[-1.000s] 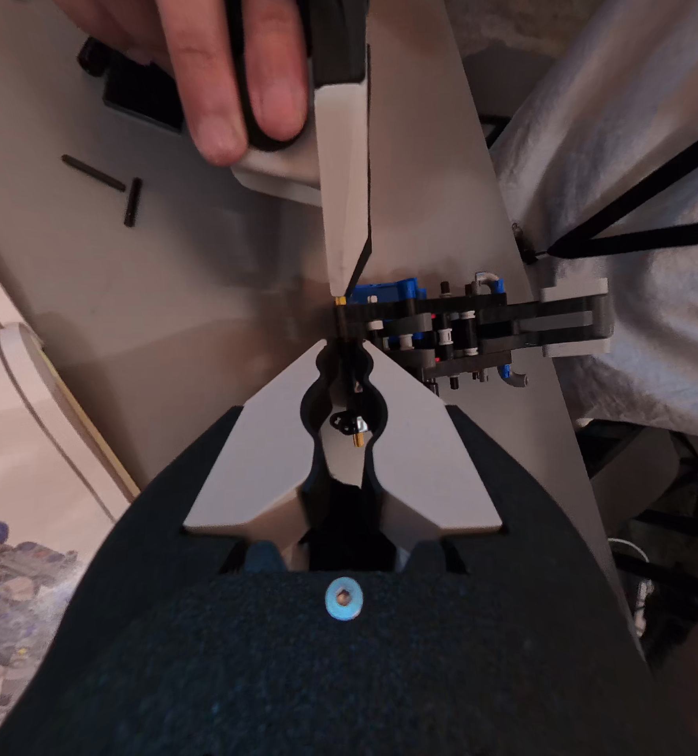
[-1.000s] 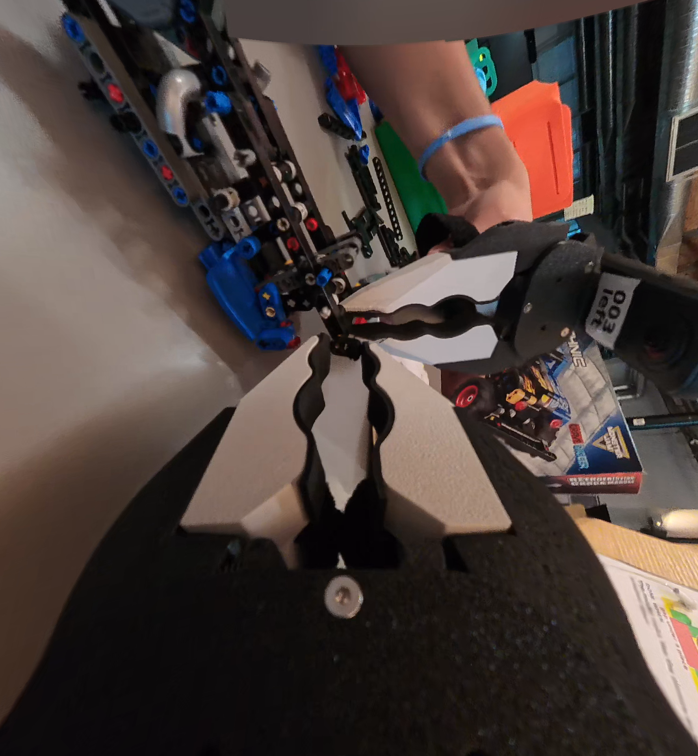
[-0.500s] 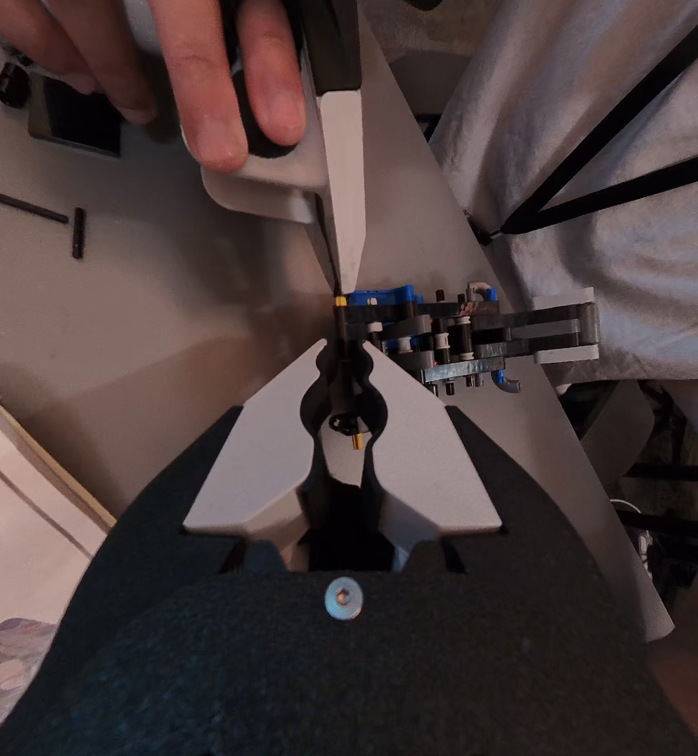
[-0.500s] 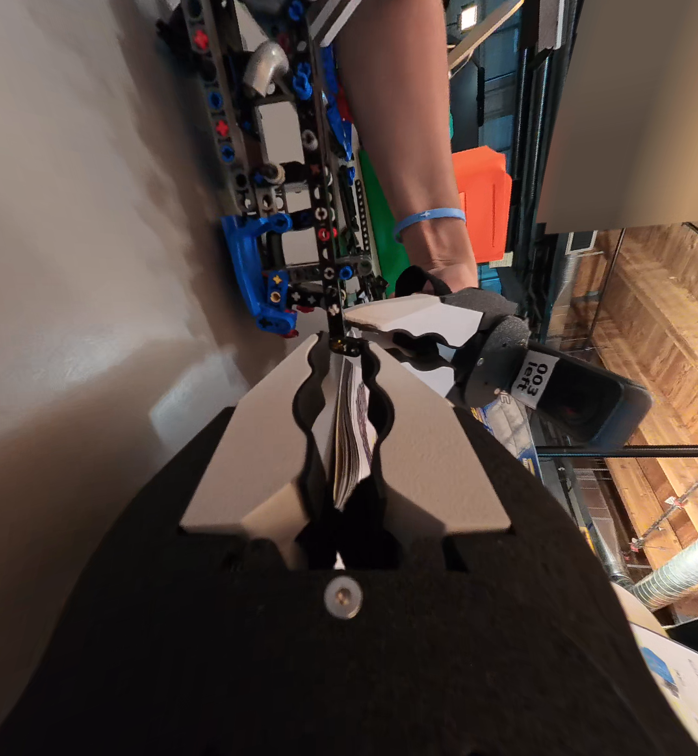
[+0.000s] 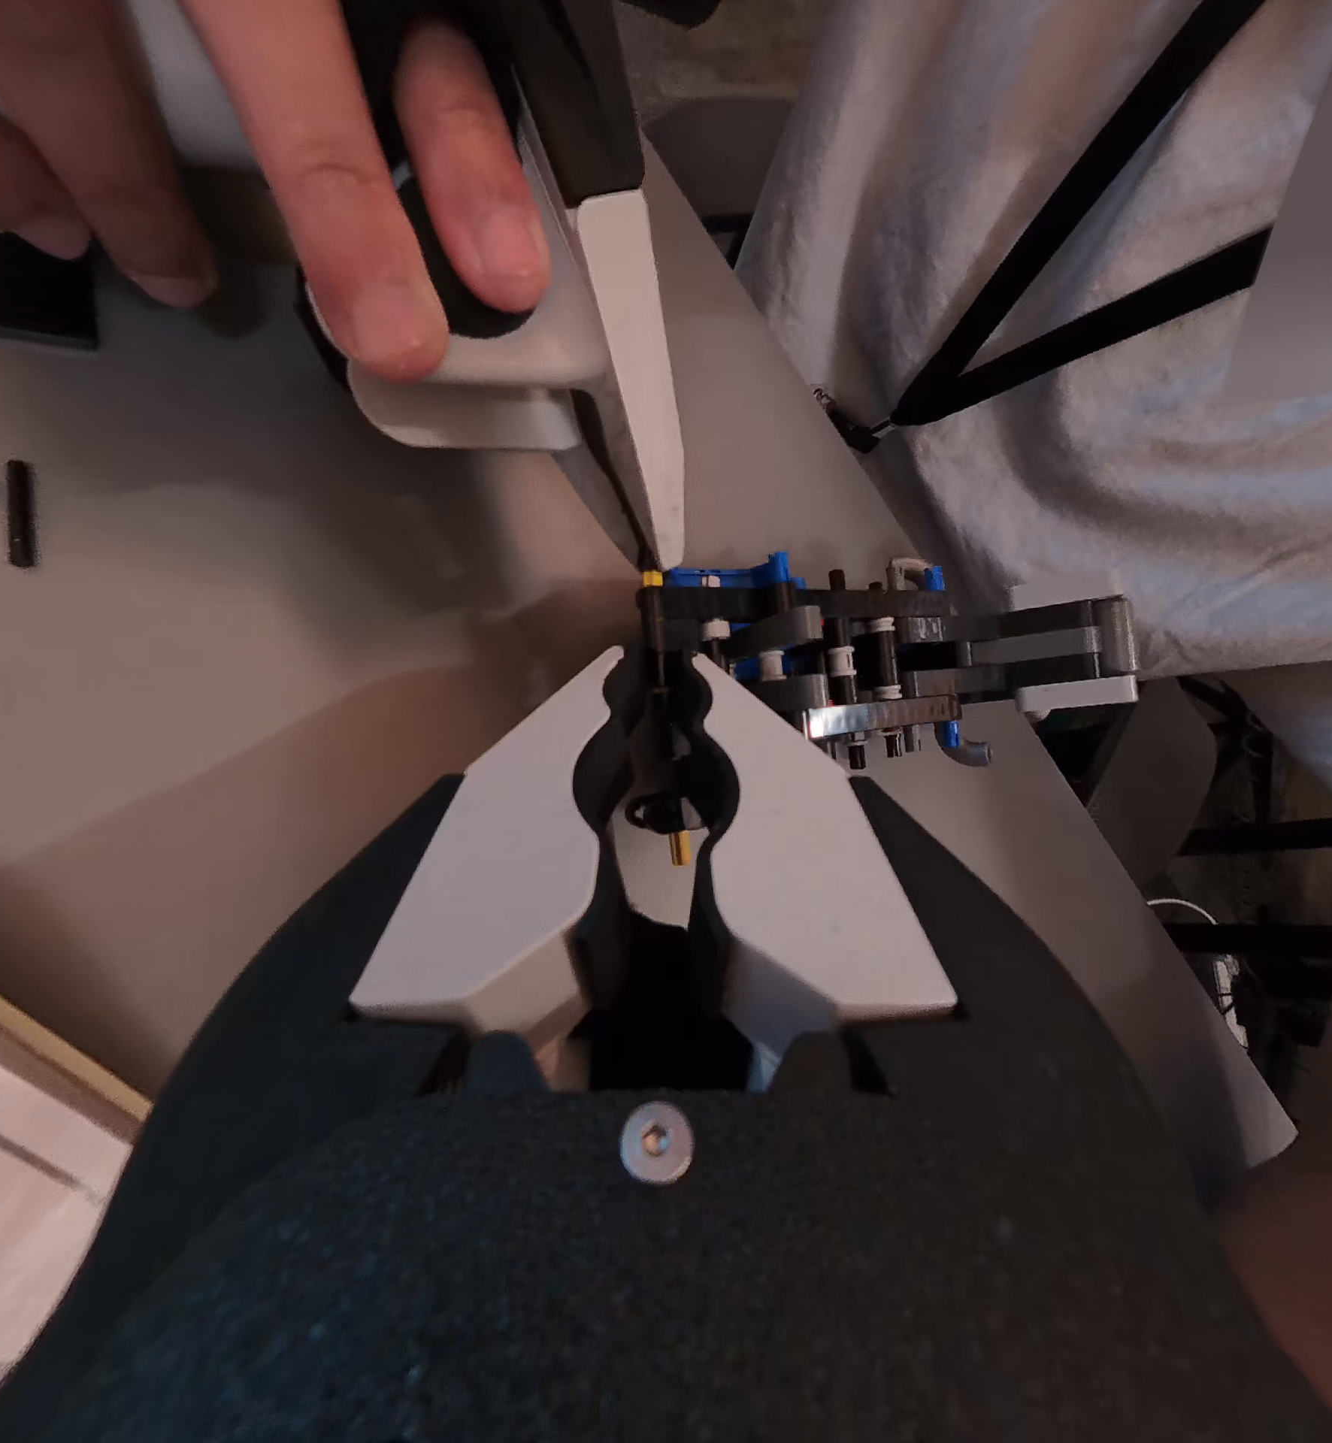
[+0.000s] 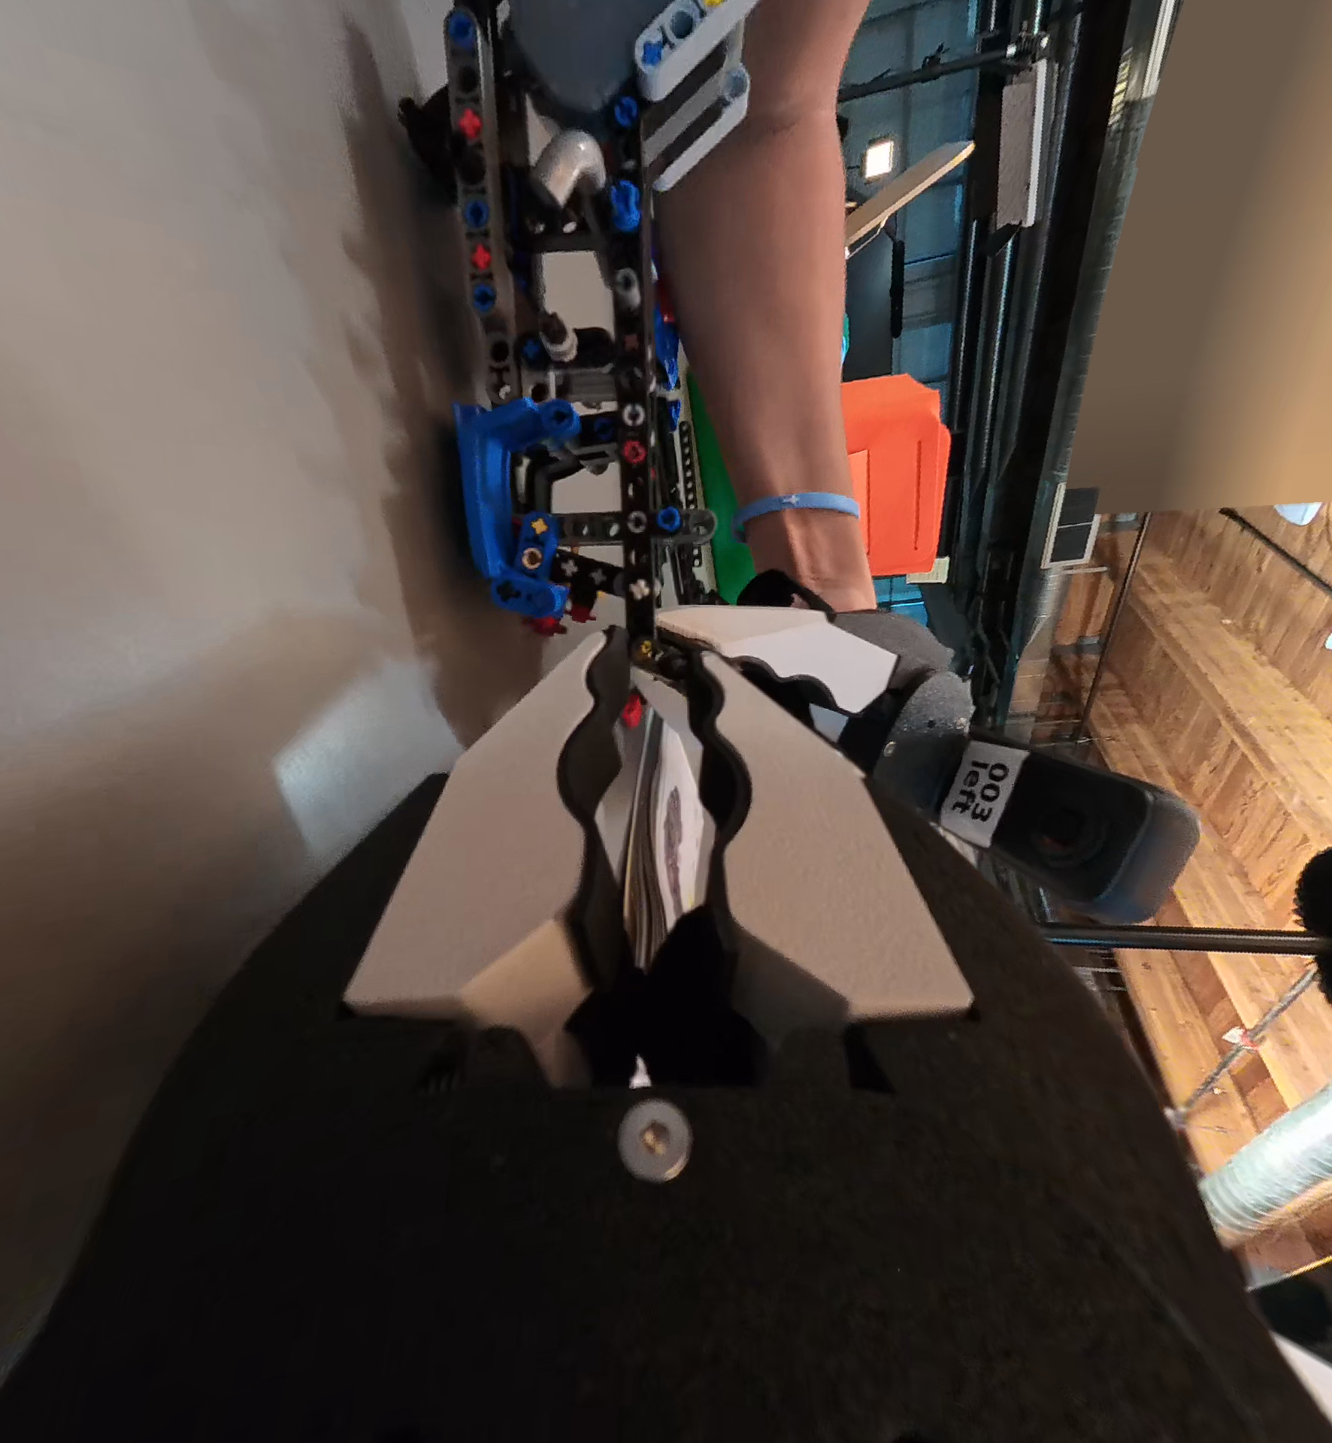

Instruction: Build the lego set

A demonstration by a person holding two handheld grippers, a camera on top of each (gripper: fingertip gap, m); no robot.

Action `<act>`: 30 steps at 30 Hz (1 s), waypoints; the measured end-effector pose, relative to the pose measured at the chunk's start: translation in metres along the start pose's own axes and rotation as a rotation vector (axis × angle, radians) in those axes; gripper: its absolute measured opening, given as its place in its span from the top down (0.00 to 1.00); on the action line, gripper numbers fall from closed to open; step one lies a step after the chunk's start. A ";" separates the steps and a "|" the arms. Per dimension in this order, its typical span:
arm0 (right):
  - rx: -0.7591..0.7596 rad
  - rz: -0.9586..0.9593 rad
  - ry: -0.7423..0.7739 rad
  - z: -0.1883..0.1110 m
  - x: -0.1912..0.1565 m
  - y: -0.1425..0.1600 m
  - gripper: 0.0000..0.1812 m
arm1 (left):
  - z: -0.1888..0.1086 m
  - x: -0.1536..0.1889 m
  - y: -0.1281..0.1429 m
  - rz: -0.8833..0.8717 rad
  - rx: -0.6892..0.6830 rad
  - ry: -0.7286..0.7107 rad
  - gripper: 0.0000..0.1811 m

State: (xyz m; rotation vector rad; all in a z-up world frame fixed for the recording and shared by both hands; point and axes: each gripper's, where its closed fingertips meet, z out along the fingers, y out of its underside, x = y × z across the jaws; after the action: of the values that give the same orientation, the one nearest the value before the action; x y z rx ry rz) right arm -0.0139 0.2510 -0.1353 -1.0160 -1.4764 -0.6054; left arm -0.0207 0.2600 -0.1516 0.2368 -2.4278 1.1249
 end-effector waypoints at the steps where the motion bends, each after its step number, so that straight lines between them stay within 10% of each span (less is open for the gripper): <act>1: 0.003 -0.007 0.003 0.000 0.000 -0.002 0.92 | 0.001 0.001 0.000 0.001 0.008 0.014 0.97; 13: -0.082 0.022 -0.032 0.001 -0.008 0.011 0.92 | -0.020 -0.015 -0.002 -0.155 0.099 -0.127 0.79; 18: -0.049 0.208 0.083 -0.009 0.022 0.015 0.92 | -0.067 -0.009 -0.034 -0.178 0.344 -0.317 0.81; 30: -0.062 0.237 0.217 -0.018 0.054 0.018 0.92 | -0.030 -0.005 -0.066 -0.264 0.530 -0.289 0.95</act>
State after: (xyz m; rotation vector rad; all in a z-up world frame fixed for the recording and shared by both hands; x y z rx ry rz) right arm 0.0148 0.2578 -0.0835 -1.1172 -1.1343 -0.5737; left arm 0.0158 0.2398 -0.0921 0.9119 -2.1869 1.6770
